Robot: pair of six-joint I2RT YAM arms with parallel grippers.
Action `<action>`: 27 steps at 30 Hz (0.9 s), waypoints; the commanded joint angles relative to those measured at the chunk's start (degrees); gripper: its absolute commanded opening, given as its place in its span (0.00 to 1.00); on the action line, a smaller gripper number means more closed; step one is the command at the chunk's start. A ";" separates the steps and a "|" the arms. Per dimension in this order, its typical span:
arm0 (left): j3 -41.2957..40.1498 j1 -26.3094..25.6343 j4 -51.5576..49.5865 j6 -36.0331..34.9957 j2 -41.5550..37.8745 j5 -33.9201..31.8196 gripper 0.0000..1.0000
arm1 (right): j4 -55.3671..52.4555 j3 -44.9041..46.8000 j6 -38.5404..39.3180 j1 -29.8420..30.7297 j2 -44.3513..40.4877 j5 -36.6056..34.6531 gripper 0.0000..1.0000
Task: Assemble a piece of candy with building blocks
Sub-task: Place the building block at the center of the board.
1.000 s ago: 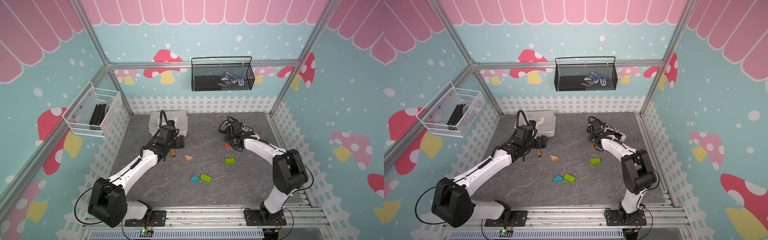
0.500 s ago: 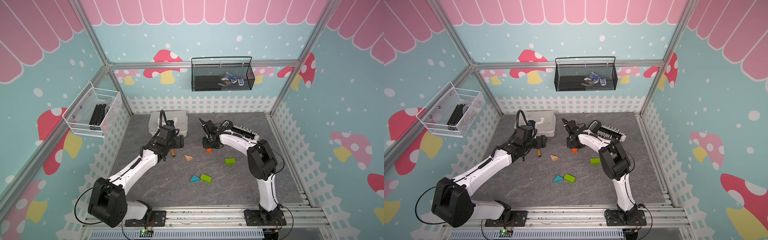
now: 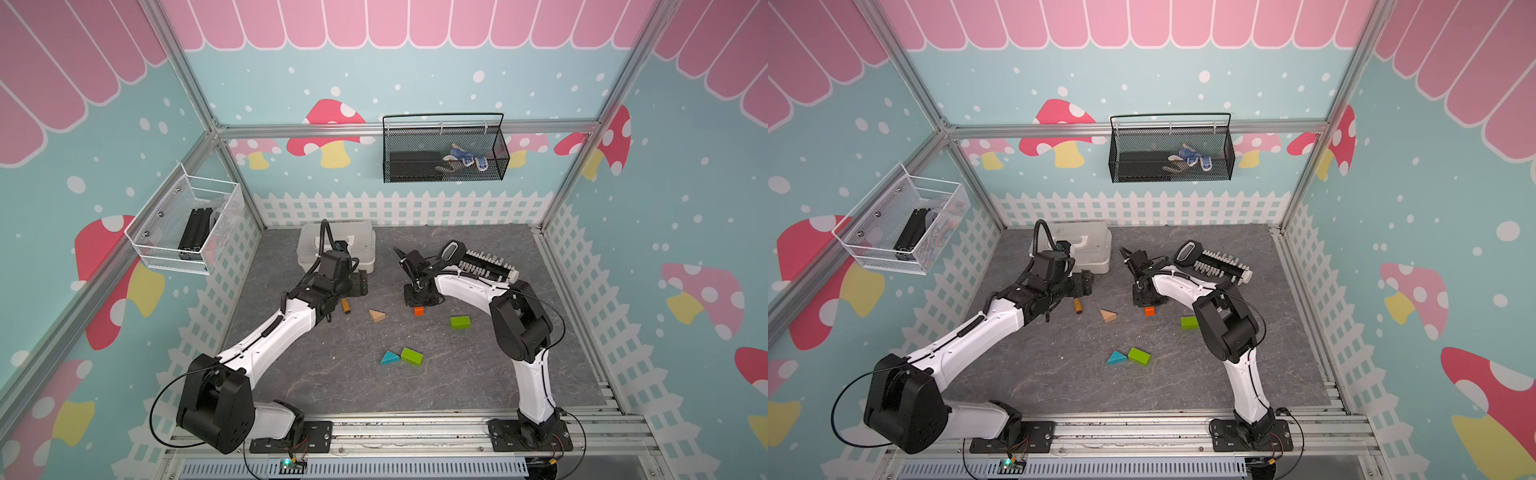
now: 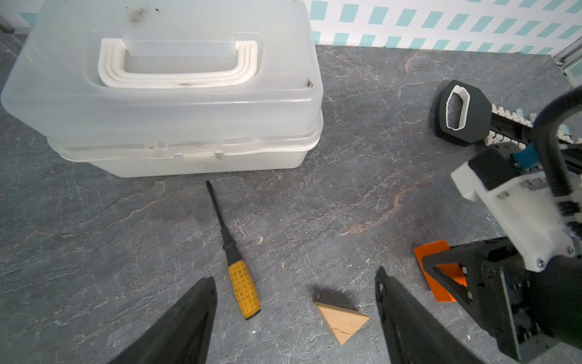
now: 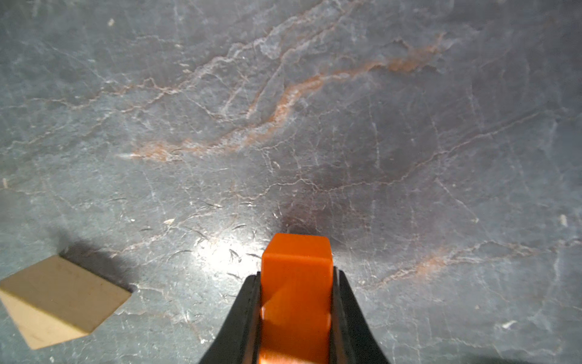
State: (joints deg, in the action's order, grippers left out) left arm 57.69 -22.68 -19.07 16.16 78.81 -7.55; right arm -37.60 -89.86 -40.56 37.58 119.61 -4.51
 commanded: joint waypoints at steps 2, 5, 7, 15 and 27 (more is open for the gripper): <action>0.91 0.00 -0.50 0.36 0.09 -1.14 0.83 | 3.04 3.06 -7.35 0.48 -2.08 -3.29 0.27; 0.89 0.00 -0.60 0.18 -0.06 -1.07 0.83 | 5.69 5.20 -10.29 0.66 -2.56 -3.60 0.27; 0.93 0.00 -0.78 0.12 -0.07 -1.25 0.83 | 6.69 6.14 -11.66 0.78 -2.81 -4.19 0.27; 1.06 0.07 -0.95 -0.09 0.18 -1.45 0.83 | 5.51 5.86 -11.22 1.35 -1.61 -4.43 0.35; 1.01 0.09 -1.24 -0.02 -0.17 -2.15 0.83 | 1.94 4.36 -4.50 4.23 -9.80 -12.05 0.47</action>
State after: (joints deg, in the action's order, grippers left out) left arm 57.69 -22.63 -19.27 16.10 78.87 -8.03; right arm -33.10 -84.49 -48.36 39.94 116.20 -11.27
